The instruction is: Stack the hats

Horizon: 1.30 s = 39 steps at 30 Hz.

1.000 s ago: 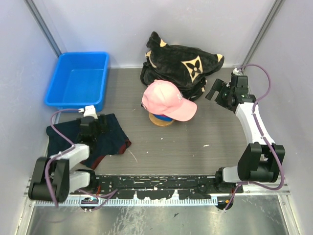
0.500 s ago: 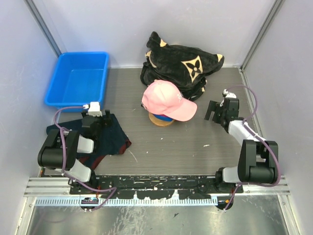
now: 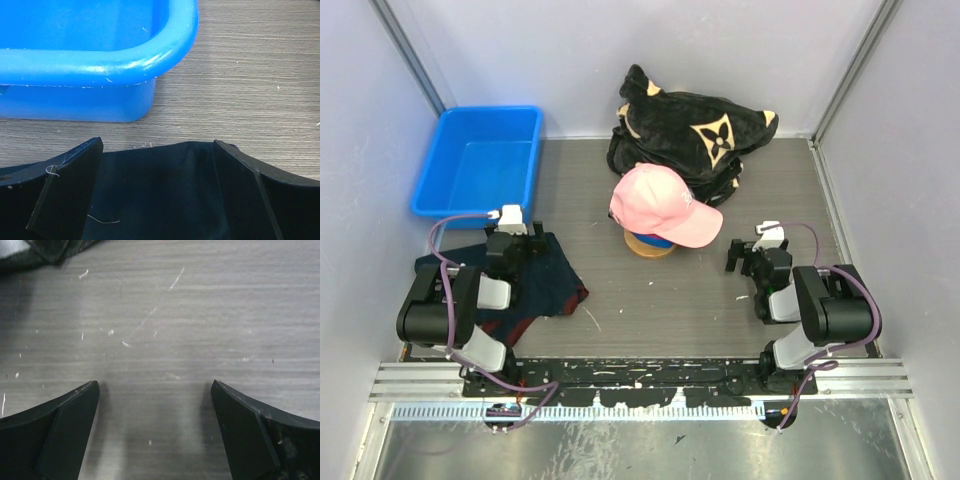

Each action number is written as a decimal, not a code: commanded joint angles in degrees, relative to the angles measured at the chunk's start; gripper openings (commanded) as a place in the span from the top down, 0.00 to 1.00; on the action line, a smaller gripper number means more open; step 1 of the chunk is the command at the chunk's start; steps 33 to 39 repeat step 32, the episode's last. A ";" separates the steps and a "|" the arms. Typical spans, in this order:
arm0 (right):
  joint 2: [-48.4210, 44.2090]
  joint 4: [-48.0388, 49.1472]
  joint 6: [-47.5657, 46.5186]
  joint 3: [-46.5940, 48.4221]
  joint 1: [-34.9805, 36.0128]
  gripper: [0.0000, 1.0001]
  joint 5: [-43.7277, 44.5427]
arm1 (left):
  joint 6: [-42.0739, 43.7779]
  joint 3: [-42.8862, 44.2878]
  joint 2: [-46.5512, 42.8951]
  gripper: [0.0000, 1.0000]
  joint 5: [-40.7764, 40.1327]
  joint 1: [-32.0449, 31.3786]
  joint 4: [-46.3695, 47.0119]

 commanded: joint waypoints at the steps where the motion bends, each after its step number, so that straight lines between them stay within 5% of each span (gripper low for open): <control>1: 1.88 7.55 -2.29 5.82 1.54 0.00 5.16 | -0.02 1.58 -0.55 0.02 -0.65 0.36 -1.22; 39: 1.10 7.65 -2.01 5.49 1.47 0.00 5.43 | -0.77 3.66 -0.59 0.02 -2.40 0.36 -5.35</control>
